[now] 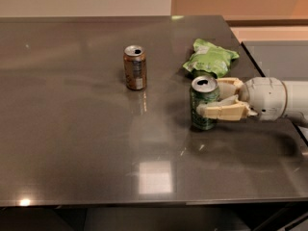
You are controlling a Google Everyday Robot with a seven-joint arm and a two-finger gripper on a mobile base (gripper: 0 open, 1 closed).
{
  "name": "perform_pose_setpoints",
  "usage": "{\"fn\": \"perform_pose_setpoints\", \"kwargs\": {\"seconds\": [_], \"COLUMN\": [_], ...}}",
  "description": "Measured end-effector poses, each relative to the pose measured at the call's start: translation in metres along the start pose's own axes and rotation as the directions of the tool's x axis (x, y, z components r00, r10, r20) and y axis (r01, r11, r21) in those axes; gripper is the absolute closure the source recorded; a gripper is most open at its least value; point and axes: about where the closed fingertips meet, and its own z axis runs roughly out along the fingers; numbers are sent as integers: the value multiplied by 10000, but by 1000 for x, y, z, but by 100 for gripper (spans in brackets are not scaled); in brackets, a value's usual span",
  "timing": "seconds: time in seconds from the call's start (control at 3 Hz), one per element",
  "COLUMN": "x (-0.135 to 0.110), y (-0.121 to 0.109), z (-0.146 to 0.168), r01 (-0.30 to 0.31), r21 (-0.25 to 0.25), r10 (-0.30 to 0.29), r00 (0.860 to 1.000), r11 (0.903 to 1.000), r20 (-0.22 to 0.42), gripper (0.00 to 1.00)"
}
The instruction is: Place green can upright
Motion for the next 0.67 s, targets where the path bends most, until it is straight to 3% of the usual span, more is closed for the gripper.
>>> {"fn": "perform_pose_setpoints", "kwargs": {"seconds": [0.67], "x": [13], "y": [-4], "z": [-6], "r01": [-528], "r21": [385], "r10": [506], "r00": [9972], "r11": [9979], "r20": [554], "gripper": [35]}}
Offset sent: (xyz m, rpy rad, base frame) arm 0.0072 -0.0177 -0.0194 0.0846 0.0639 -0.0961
